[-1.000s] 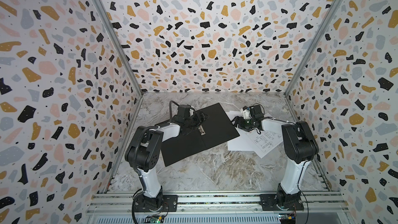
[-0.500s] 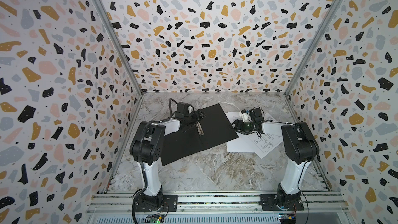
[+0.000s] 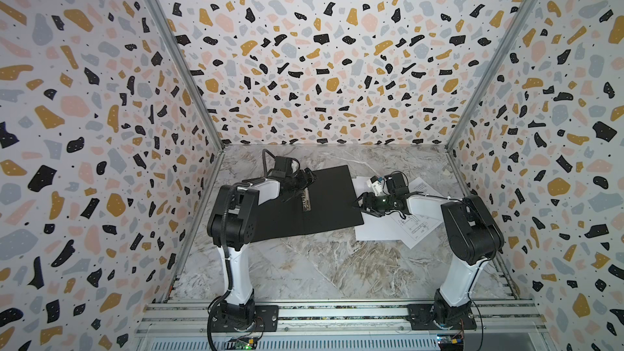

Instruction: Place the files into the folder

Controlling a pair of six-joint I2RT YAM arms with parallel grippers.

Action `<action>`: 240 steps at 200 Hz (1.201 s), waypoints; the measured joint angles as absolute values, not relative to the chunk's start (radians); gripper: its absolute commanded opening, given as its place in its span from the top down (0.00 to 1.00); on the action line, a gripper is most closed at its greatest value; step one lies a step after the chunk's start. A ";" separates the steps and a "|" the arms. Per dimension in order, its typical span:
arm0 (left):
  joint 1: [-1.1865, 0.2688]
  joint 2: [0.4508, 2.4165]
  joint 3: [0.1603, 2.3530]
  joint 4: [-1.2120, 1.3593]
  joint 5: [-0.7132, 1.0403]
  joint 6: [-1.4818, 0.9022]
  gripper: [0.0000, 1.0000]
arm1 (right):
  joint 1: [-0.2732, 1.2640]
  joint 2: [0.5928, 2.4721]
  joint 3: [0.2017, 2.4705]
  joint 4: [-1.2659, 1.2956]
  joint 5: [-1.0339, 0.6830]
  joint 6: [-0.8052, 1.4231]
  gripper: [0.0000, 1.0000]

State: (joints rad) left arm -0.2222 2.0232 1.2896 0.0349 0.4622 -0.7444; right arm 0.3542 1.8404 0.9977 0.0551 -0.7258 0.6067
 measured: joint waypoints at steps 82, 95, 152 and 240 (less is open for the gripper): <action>-0.242 1.960 1.378 -0.061 0.439 -0.647 0.03 | 0.239 1.574 0.910 0.015 -0.571 0.631 0.21; -0.271 1.945 1.393 -0.071 0.431 -0.635 0.03 | 0.212 1.520 0.875 0.015 -0.538 0.643 0.21; -0.476 1.948 1.472 -0.086 0.384 -0.582 0.00 | 0.031 1.286 0.651 -0.030 -0.408 0.684 0.16; -0.708 2.165 1.722 -0.192 0.293 -0.472 0.00 | -0.235 1.093 0.432 -0.087 -0.385 0.676 0.14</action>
